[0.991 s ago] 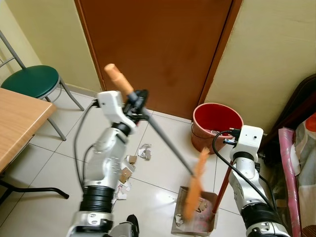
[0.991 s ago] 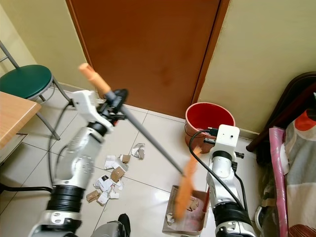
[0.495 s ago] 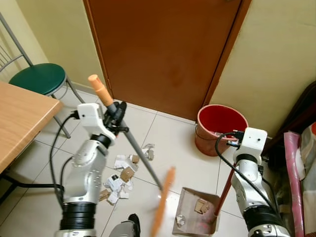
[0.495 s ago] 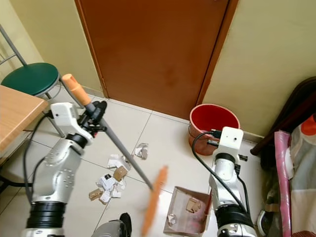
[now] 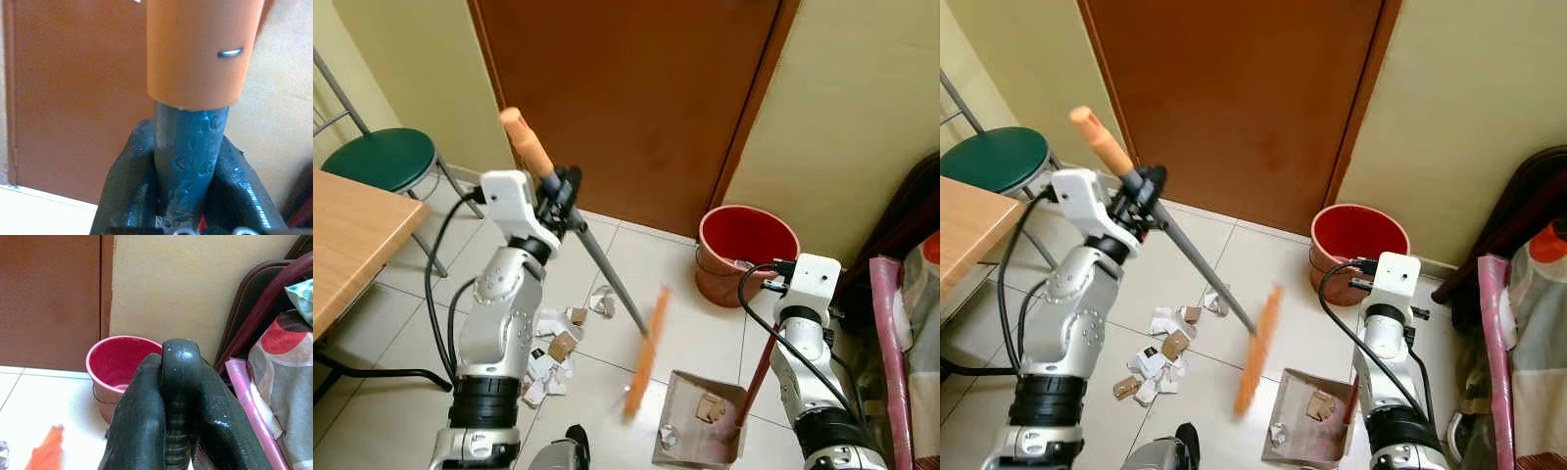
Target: Sweep floor
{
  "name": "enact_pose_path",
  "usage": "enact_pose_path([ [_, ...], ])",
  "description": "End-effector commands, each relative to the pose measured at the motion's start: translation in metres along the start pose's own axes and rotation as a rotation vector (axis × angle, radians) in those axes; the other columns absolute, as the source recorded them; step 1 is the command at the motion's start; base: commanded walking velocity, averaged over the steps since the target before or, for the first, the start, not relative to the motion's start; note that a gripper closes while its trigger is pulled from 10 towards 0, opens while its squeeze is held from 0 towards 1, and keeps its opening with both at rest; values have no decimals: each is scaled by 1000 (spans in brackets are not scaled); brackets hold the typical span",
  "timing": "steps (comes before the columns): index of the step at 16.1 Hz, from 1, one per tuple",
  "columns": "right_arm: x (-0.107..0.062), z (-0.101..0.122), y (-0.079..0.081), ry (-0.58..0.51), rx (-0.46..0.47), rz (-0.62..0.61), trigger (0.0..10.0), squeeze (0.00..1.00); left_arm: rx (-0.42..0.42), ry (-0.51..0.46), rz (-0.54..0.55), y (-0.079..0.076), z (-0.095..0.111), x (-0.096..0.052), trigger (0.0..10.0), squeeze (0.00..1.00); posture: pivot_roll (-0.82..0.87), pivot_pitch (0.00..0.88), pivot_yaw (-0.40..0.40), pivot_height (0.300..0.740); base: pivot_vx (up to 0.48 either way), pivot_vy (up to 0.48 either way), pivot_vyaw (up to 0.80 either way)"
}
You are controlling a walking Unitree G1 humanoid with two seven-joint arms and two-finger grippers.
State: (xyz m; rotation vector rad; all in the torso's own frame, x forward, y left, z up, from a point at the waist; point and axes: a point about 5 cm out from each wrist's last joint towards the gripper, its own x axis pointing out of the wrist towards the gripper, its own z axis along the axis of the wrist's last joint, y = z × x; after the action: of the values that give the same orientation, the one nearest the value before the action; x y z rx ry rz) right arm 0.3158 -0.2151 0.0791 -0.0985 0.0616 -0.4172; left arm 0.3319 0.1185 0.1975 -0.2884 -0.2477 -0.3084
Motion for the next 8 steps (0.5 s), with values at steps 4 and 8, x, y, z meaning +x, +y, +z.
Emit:
enact_pose_path([
  [4, -1, -3, -1, 13, -16, 1, 10000, 0, -215, -47, 34, -16, 5, 7, 10000, 0, 45, 167, 6, 740, 0, 0, 0],
  [8, -1, -4, -2, 16, -20, -1, 10000, 0, -275, 10, 51, -17, -7, 1, 10000, 0, 42, 169, 7, 740, 0, 0, 0],
])
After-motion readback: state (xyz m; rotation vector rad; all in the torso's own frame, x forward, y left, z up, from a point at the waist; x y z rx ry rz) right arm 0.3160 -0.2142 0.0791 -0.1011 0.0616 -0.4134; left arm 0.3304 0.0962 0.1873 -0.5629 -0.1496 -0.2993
